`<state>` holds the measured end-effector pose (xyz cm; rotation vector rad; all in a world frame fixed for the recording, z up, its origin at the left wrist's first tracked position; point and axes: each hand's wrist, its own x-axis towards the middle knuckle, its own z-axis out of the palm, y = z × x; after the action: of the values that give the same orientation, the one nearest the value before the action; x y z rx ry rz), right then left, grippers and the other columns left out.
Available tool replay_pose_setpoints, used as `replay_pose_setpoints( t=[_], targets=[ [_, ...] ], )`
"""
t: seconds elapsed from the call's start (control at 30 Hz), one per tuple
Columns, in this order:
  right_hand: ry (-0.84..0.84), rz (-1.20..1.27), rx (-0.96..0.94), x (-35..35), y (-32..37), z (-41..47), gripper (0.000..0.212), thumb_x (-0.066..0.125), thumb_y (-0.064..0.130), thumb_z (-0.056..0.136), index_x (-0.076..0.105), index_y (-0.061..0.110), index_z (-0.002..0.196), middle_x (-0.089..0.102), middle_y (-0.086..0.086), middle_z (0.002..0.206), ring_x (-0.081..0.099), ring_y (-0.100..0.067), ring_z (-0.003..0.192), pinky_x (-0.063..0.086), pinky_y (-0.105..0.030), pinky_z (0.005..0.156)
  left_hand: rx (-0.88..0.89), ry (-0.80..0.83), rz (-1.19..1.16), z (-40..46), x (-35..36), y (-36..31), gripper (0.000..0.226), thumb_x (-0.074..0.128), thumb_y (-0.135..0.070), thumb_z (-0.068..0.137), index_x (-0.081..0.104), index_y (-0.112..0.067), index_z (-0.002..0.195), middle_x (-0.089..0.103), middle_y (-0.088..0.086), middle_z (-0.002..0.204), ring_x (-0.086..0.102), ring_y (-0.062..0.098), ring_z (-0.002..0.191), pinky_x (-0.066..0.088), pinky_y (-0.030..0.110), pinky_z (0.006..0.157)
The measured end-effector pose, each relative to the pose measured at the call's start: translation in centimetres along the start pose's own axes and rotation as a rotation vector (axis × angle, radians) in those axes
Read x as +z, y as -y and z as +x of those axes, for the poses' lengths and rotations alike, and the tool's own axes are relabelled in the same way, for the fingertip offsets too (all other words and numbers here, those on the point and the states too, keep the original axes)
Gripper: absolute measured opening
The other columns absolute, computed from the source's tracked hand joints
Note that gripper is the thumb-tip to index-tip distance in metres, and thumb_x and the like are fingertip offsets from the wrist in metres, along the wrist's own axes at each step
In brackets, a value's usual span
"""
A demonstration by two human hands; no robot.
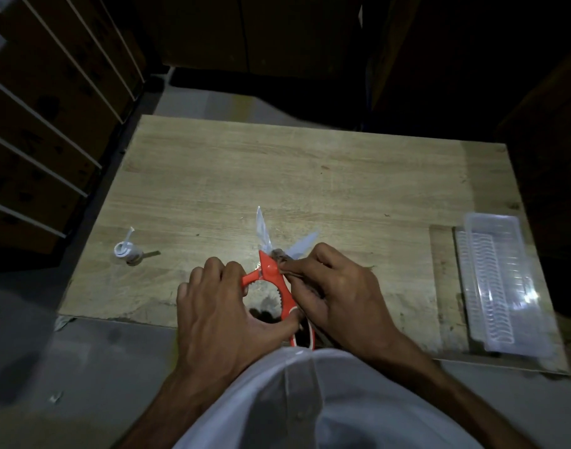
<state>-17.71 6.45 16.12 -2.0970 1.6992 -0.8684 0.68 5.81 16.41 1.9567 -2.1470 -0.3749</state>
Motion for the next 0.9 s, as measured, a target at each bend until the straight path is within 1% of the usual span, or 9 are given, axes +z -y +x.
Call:
replay_pose_setpoints(
  t=[0.07,0.23,0.33,0.47,0.67,0.73,0.8,0.87,0.9],
  targets=[
    [-0.008,-0.023,0.028,0.1,0.2,0.1,0.028,0.073,0.024,0.093,0.076,0.027,0.12,0.057,0.006,0.081,0.057,-0.011,0.065,0.044,-0.028,0.048,-0.004,-0.002,0.013,0.2,0.0,0.0,0.068,0.06,-0.087,0.053,0.05,-0.025,0.08,0.042,-0.006,0.084,0.046,0.021,0.083,0.038,0.04,0.078],
    [-0.056,-0.077,0.083,0.4,-0.4,0.3,0.022,0.072,0.024,0.092,0.076,0.025,0.114,0.06,0.006,0.086,0.06,-0.014,0.067,0.047,-0.03,0.049,-0.01,-0.007,0.028,0.2,0.0,0.0,0.07,0.063,-0.088,0.052,0.05,-0.026,0.081,0.042,-0.006,0.085,0.045,0.021,0.085,0.04,0.041,0.08],
    [-0.097,-0.11,0.124,0.3,-1.1,0.7,0.022,0.072,0.02,0.091,0.077,0.024,0.113,0.06,0.005,0.087,0.06,-0.015,0.067,0.042,-0.025,0.05,-0.01,-0.003,0.048,0.1,0.0,0.1,0.073,0.061,-0.091,0.051,0.05,-0.025,0.081,0.042,-0.006,0.086,0.046,0.021,0.085,0.04,0.041,0.081],
    [-0.136,-0.103,0.14,0.3,-1.6,1.1,0.021,0.073,0.018,0.091,0.077,0.024,0.11,0.06,0.005,0.085,0.061,-0.017,0.068,0.042,-0.026,0.05,-0.006,0.006,0.06,0.1,0.0,0.3,0.074,0.06,-0.092,0.051,0.051,-0.025,0.081,0.042,-0.005,0.086,0.045,0.022,0.085,0.04,0.042,0.081],
    [-0.152,-0.12,0.215,-0.3,-2.8,1.8,0.02,0.071,0.022,0.092,0.077,0.024,0.11,0.059,0.006,0.086,0.061,-0.014,0.071,0.033,-0.023,0.056,0.006,0.021,0.078,0.4,0.3,0.2,0.075,0.057,-0.094,0.052,0.05,-0.025,0.082,0.041,-0.006,0.086,0.042,0.02,0.084,0.036,0.039,0.079],
    [-0.171,-0.139,0.264,-0.9,-3.8,2.4,0.019,0.07,0.021,0.093,0.077,0.023,0.11,0.06,0.004,0.089,0.062,-0.017,0.075,0.036,-0.026,0.059,0.01,0.026,0.054,0.4,0.4,0.3,0.075,0.058,-0.094,0.053,0.049,-0.026,0.081,0.039,-0.007,0.086,0.042,0.019,0.083,0.035,0.038,0.077],
    [-0.269,-0.089,0.299,-2.2,-4.5,2.7,0.018,0.069,0.017,0.094,0.077,0.019,0.11,0.063,0.0,0.093,0.064,-0.019,0.081,0.045,-0.03,0.065,0.007,0.026,0.023,0.5,0.4,0.2,0.075,0.06,-0.093,0.053,0.048,-0.025,0.082,0.039,-0.006,0.086,0.043,0.02,0.082,0.038,0.039,0.077],
    [-0.371,-0.014,0.242,-3.7,-4.2,2.5,0.018,0.07,0.011,0.093,0.077,0.012,0.111,0.067,-0.003,0.095,0.064,-0.016,0.084,0.05,-0.029,0.071,-0.003,0.048,0.04,0.6,0.3,0.1,0.076,0.058,-0.095,0.054,0.049,-0.025,0.084,0.04,-0.006,0.087,0.044,0.02,0.083,0.04,0.04,0.079],
    [-0.372,0.013,0.194,-4.1,-3.5,2.2,0.019,0.071,0.009,0.093,0.077,0.01,0.111,0.068,-0.004,0.095,0.063,-0.015,0.083,0.049,-0.028,0.072,-0.007,0.064,0.049,0.6,0.2,0.0,0.077,0.057,-0.095,0.054,0.05,-0.026,0.085,0.04,-0.006,0.088,0.044,0.02,0.084,0.041,0.041,0.08]
  ],
)
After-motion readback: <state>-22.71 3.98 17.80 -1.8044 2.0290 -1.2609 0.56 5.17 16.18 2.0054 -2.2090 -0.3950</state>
